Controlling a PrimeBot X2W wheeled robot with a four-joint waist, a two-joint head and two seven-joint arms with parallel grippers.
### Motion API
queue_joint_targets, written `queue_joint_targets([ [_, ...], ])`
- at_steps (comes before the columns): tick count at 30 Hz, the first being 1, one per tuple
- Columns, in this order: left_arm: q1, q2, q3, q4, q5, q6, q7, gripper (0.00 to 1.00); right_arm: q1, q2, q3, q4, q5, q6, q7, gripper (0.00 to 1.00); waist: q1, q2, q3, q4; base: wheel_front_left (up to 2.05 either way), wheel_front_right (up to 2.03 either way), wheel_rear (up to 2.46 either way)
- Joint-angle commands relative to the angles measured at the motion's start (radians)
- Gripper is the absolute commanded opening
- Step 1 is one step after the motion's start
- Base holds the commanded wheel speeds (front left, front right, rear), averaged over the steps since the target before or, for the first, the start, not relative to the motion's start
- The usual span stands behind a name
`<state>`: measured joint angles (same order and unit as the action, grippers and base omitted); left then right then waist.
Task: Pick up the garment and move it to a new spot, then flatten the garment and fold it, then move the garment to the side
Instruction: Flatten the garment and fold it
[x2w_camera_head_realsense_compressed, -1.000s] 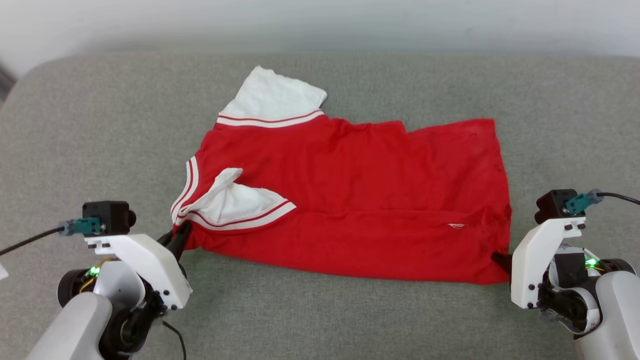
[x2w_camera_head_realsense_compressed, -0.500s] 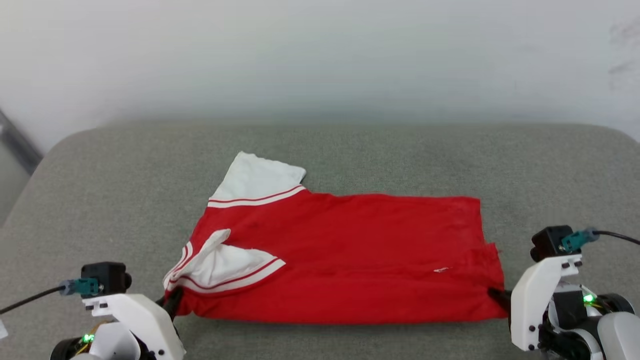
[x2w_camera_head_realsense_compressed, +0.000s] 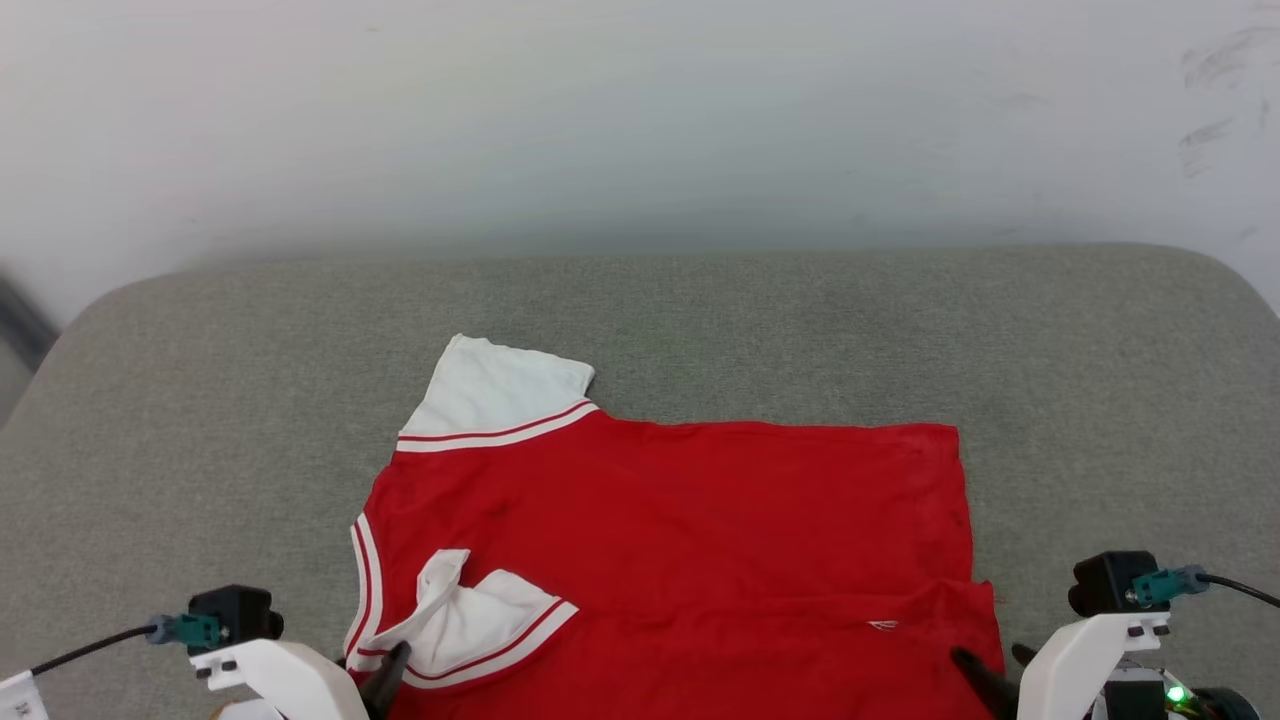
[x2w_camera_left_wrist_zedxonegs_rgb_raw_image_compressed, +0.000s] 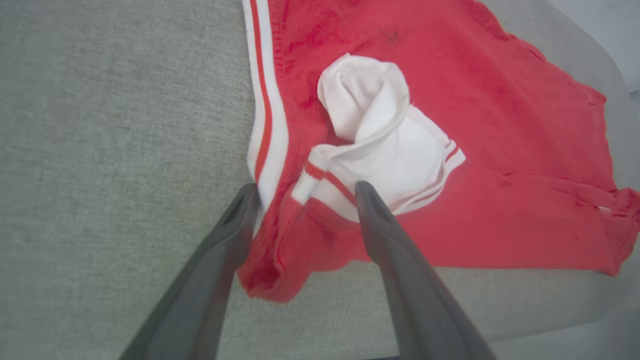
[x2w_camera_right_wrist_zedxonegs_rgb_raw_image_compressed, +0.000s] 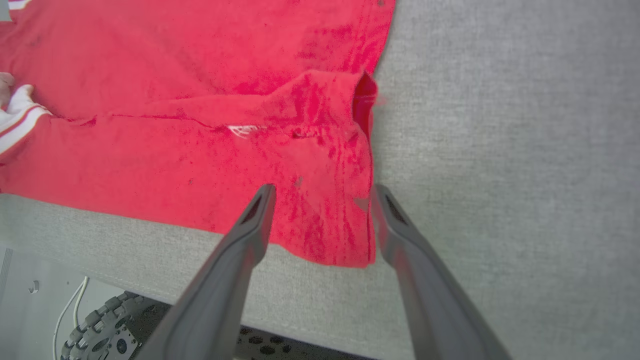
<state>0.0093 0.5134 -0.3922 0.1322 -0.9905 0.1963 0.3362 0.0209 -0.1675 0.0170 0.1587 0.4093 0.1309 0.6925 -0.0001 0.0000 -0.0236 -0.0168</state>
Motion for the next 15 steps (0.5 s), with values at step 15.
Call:
queue_joint_targets([
  [15,-0.286,0.017,0.083,-0.035,0.154,0.000,-0.240,1.00,-0.137,0.027,-0.001,-0.162,-0.131,0.000,-0.571,1.00,0.0001,0.0000,0.125,-0.084,0.00,0.00,0.00],
])
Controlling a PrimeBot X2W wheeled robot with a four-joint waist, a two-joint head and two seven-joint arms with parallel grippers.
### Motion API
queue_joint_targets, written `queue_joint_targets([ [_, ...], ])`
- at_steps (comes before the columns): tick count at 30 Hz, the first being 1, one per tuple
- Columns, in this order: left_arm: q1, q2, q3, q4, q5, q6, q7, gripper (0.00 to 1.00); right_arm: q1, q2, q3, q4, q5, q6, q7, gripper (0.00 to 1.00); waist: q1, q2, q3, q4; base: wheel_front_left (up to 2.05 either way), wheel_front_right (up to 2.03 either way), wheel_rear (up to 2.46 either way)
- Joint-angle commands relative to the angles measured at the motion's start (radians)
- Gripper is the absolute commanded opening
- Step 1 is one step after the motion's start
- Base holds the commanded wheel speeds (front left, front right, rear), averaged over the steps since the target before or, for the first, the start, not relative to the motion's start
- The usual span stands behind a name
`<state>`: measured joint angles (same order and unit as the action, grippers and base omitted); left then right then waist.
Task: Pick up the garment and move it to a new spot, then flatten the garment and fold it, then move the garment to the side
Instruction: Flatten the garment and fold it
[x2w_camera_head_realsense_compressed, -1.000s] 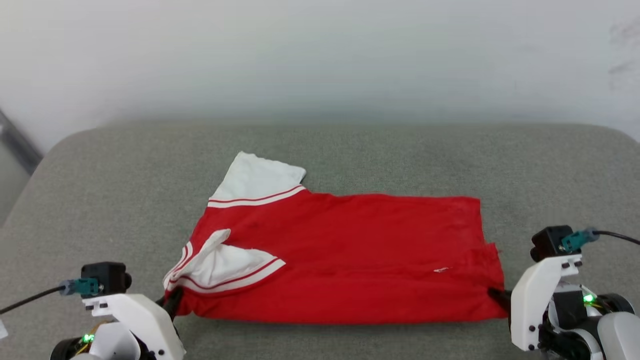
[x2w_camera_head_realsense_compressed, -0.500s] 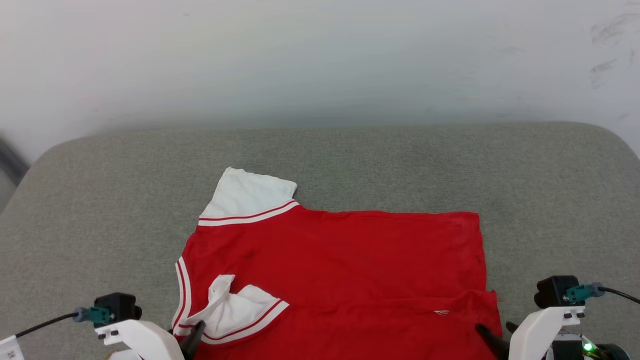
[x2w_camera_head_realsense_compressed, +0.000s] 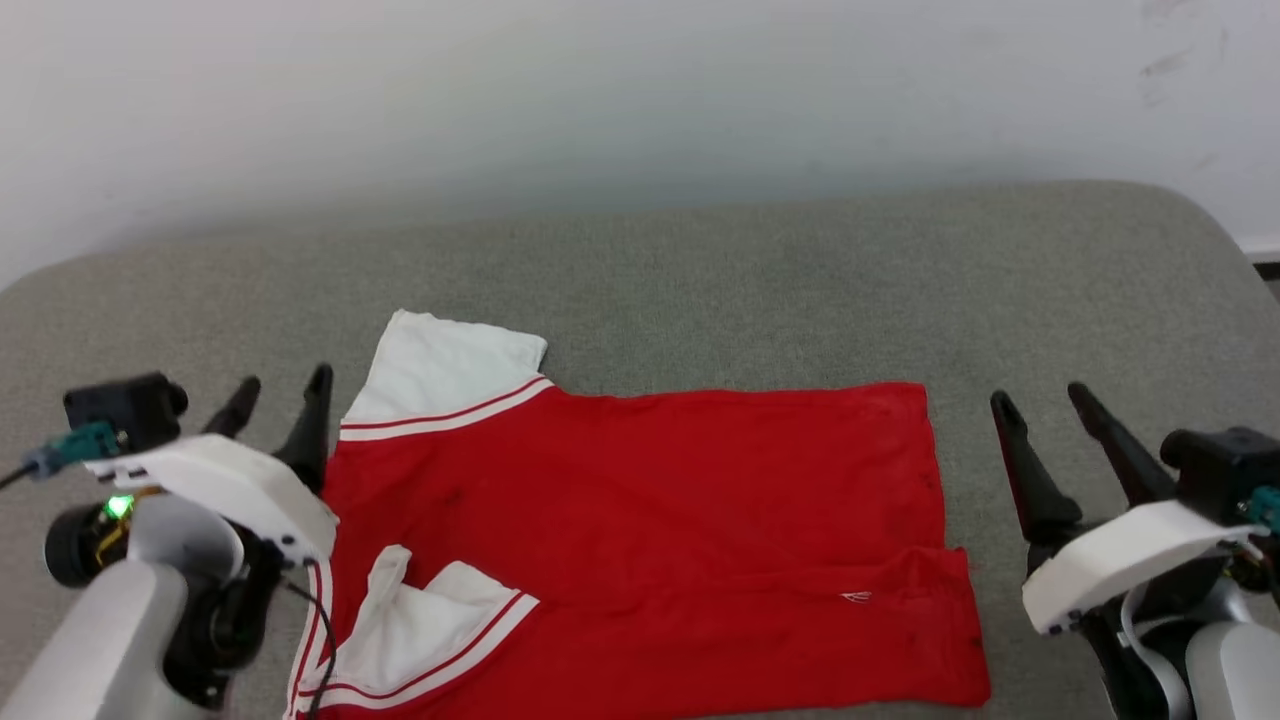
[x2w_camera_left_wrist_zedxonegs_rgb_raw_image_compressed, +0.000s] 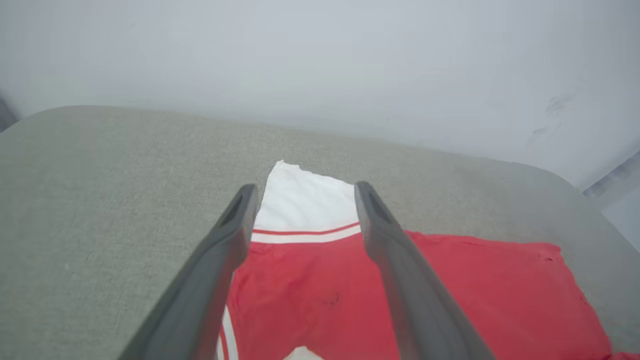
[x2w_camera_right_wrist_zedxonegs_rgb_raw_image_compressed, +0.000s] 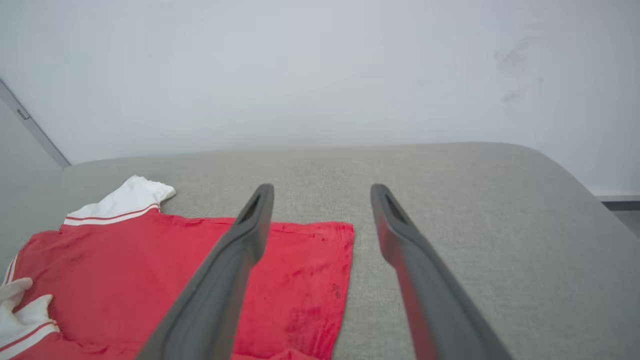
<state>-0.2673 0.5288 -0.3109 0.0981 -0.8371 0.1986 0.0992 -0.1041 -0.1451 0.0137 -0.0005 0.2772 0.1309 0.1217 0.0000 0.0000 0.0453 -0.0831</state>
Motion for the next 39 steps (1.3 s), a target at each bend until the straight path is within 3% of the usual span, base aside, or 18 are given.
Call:
queue_joint_targets([
  [1,-0.038,0.008,0.006,0.005,0.007,-0.006,-0.002,1.00,-0.029,0.009,0.005,-0.017,-0.004,-0.001,-0.021,1.00,0.0000,0.0000,0.083,-0.025,0.00,0.00,0.00],
  [6,-0.214,0.042,0.019,0.052,0.011,-0.055,0.030,1.00,-0.102,0.035,0.015,-0.083,-0.023,-0.001,-0.078,1.00,0.0000,0.0000,0.221,-0.058,0.00,0.00,0.00],
  [10,-0.362,0.079,0.019,0.118,-0.014,-0.111,0.115,1.00,-0.135,0.052,0.011,-0.113,-0.035,-0.001,-0.092,1.00,0.0000,0.0000,0.306,-0.084,0.00,0.00,0.00],
  [19,-0.599,0.181,-0.038,0.279,-0.081,-0.199,0.475,1.00,-0.163,0.074,0.016,-0.116,-0.042,-0.001,-0.096,1.00,0.0000,0.0000,0.410,-0.149,0.00,0.00,0.00],
  [25,-0.646,0.210,-0.059,0.341,-0.114,-0.193,0.631,1.00,-0.168,0.083,0.016,-0.117,-0.030,-0.001,-0.098,1.00,0.0000,0.0000,0.451,-0.171,0.00,0.00,0.00],
  [32,-0.654,0.190,-0.104,0.453,-0.131,-0.171,0.759,1.00,-0.182,0.089,0.027,-0.114,-0.015,-0.001,-0.089,1.00,0.0000,0.0000,0.497,-0.184,0.00,0.00,0.00],
  [33,-0.647,0.181,-0.112,0.471,-0.139,-0.168,0.780,0.77,-0.184,0.090,0.029,-0.113,-0.013,-0.001,-0.090,1.00,0.0000,0.0000,0.499,-0.185,0.00,0.00,0.00],
  [35,-0.638,0.162,-0.121,0.492,-0.142,-0.169,0.786,0.13,-0.186,0.090,0.033,-0.106,-0.001,-0.001,-0.081,1.00,0.0000,0.0000,0.500,-0.187,0.00,0.00,0.00],
  [36,-0.635,0.153,-0.124,0.500,-0.142,-0.170,0.778,0.00,-0.187,0.090,0.035,-0.104,0.006,-0.001,-0.080,1.00,0.0000,0.0000,0.499,-0.186,0.00,0.00,0.00],
  [39,-0.629,0.123,-0.110,0.521,-0.148,-0.164,0.729,0.00,-0.190,0.084,0.042,-0.089,0.035,-0.001,-0.059,1.00,0.0000,0.0000,0.490,-0.179,0.00,0.00,0.00],
])
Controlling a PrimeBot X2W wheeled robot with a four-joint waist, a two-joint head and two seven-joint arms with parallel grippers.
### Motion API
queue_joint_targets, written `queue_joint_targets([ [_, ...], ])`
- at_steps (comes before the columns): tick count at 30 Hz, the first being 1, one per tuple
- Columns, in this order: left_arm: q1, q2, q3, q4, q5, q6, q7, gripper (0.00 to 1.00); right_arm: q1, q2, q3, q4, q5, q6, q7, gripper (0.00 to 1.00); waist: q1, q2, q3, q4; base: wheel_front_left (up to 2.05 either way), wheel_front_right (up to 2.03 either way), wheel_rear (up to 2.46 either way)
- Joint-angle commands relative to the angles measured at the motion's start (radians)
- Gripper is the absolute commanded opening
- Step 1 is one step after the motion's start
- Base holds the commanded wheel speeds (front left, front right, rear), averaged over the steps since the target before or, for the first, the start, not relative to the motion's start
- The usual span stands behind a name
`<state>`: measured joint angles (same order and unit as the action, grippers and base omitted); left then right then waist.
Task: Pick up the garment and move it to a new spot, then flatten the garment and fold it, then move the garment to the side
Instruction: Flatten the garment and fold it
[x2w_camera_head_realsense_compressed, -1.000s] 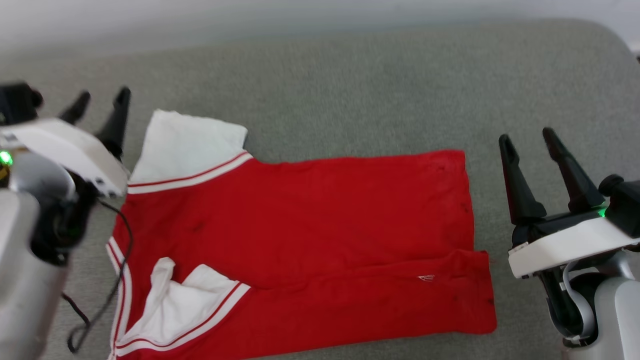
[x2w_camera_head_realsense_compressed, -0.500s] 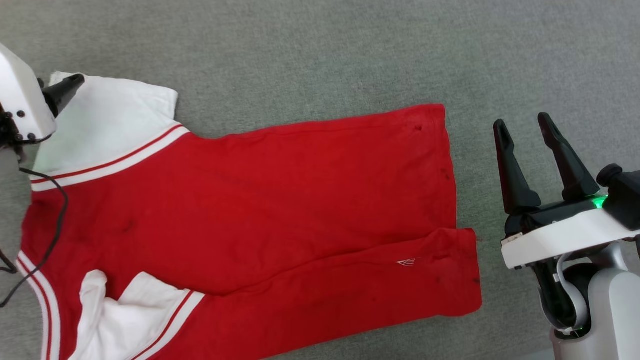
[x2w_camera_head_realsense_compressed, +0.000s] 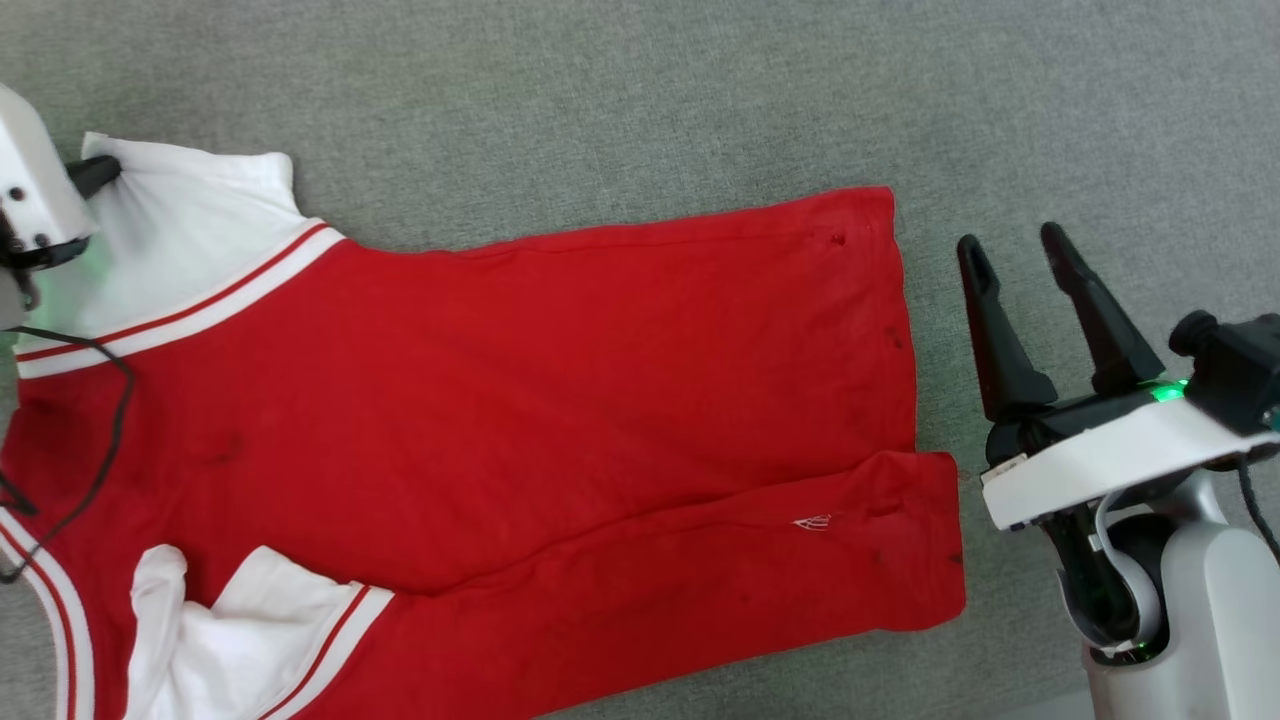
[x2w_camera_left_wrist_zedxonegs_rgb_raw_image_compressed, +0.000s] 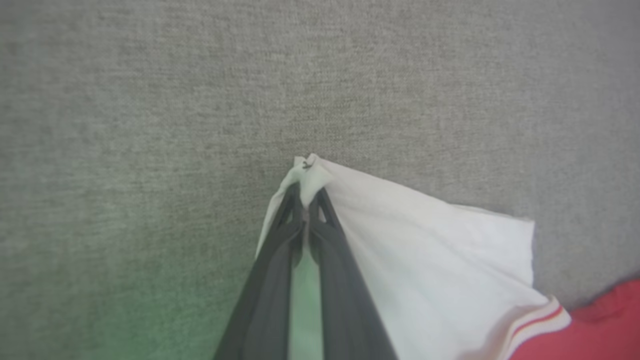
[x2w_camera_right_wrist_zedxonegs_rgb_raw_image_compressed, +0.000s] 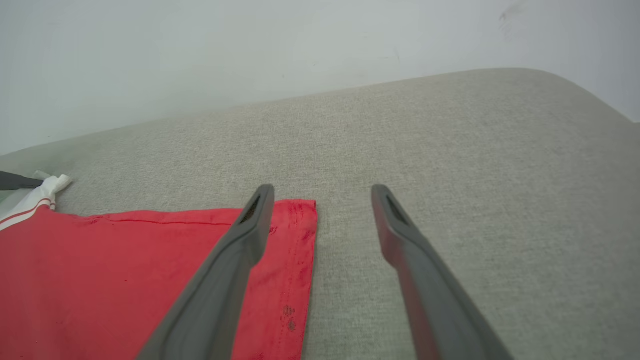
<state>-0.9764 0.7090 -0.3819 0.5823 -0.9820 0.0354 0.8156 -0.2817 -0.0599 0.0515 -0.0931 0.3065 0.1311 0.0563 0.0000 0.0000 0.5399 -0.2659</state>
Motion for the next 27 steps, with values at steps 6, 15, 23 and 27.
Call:
queue_joint_targets([
  [6,0.040,-0.074,-0.031,0.062,0.023,-0.019,-0.085,0.00,-0.078,-0.044,-0.001,0.076,0.092,-0.001,0.099,1.00,0.0000,0.0000,-0.046,0.039,0.00,0.00,0.00],
  [15,-0.058,-0.140,-0.072,0.035,0.095,-0.057,-0.215,0.00,-0.279,-0.133,-0.052,0.301,0.173,-0.001,0.598,1.00,0.0000,0.0000,-0.094,0.141,0.00,0.00,0.00],
  [23,-0.080,-0.180,-0.101,-0.011,0.114,-0.079,-0.246,0.00,-0.382,-0.127,-0.045,0.454,0.112,-0.001,0.861,1.00,0.0000,0.0000,-0.070,0.212,0.00,0.00,0.00],
  [27,-0.066,-0.186,-0.104,-0.023,0.111,-0.085,-0.262,0.00,-0.376,-0.100,-0.036,0.522,0.085,-0.001,0.928,0.43,0.0000,0.0000,-0.062,0.228,0.00,0.00,0.00],
])
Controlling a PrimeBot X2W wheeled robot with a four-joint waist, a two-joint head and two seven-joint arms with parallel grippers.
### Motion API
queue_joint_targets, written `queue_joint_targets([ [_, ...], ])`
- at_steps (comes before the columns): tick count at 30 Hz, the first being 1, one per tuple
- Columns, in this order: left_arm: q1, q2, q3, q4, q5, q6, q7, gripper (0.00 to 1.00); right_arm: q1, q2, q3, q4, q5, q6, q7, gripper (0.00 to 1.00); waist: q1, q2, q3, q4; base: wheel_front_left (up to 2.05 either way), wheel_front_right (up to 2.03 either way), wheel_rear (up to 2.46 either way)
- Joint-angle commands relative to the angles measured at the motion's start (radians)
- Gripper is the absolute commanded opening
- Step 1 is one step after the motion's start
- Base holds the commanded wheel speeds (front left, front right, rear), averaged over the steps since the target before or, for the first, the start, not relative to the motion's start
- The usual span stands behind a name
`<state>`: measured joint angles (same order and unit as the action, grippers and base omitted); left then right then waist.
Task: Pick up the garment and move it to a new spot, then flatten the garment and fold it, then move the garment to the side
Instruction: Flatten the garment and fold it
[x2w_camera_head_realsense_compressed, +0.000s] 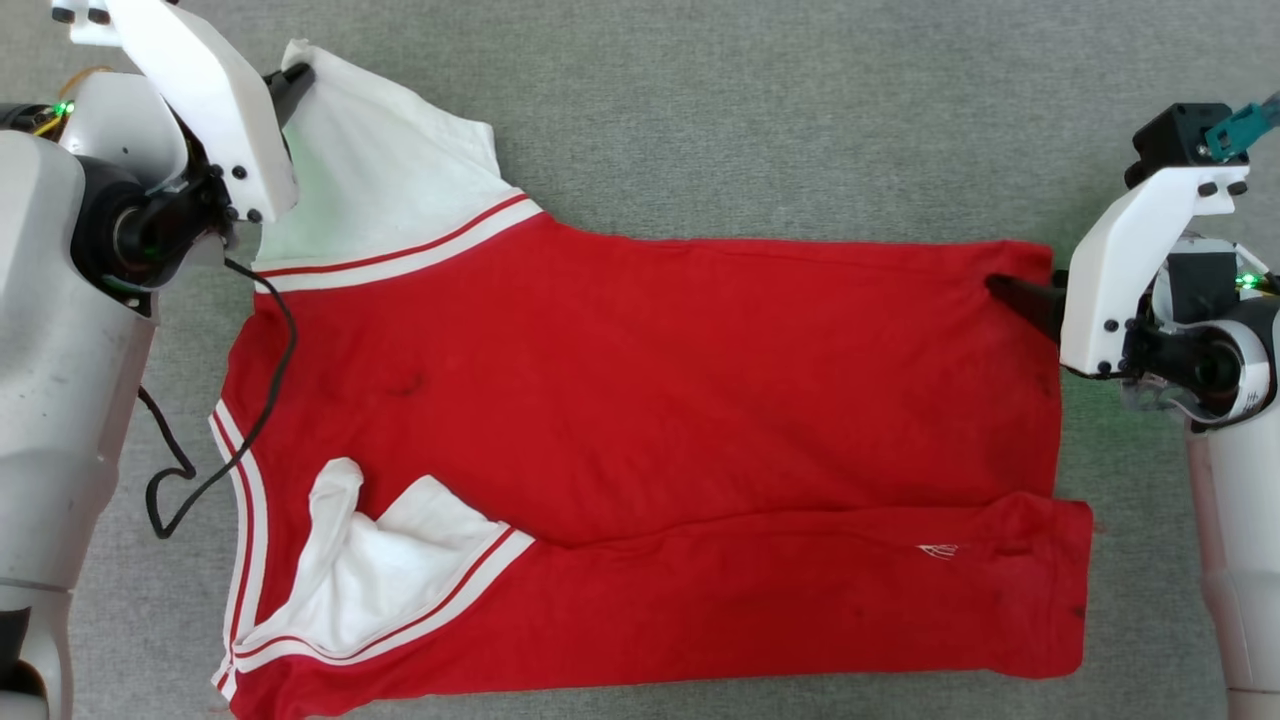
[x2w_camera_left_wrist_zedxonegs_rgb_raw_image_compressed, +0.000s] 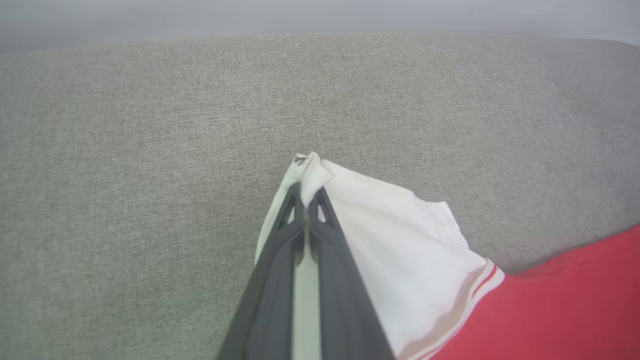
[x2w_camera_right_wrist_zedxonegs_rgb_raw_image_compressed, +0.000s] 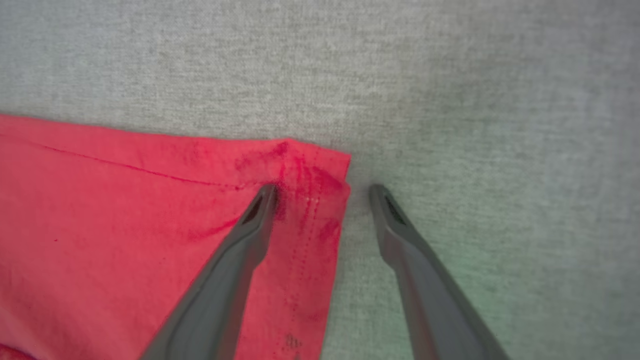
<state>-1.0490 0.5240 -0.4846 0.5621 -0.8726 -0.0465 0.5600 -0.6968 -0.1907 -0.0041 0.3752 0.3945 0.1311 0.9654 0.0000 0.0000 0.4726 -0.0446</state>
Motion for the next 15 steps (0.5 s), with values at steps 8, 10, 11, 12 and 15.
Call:
queue_joint_targets([
  [8,0.047,-0.005,0.009,0.000,-0.017,-0.006,-0.042,0.00,-0.011,0.006,0.027,0.041,-0.019,-0.001,-0.042,0.00,0.0000,0.0000,-0.023,0.018,0.00,0.00,0.00],
  [10,0.067,-0.005,0.017,0.000,-0.024,-0.008,-0.058,0.00,-0.017,-0.004,0.024,0.015,-0.015,-0.001,-0.075,0.00,0.0000,0.0000,-0.046,0.020,0.00,0.00,0.00],
  [11,0.078,-0.004,0.021,-0.004,-0.030,-0.009,-0.067,0.00,-0.017,-0.013,0.021,-0.002,-0.014,-0.001,-0.094,0.00,0.0000,0.0000,-0.057,0.021,0.00,0.00,0.00],
  [12,0.090,-0.004,0.025,-0.009,-0.033,-0.009,-0.078,0.00,-0.011,-0.022,0.017,-0.016,-0.012,-0.001,-0.109,0.00,0.0000,0.0000,-0.070,0.023,0.00,0.00,0.00],
  [15,0.145,-0.003,0.037,-0.028,-0.046,-0.008,-0.116,0.00,0.026,-0.033,0.006,-0.056,-0.010,-0.001,-0.150,0.00,0.0000,0.0000,-0.117,0.031,0.00,0.00,0.00],
])
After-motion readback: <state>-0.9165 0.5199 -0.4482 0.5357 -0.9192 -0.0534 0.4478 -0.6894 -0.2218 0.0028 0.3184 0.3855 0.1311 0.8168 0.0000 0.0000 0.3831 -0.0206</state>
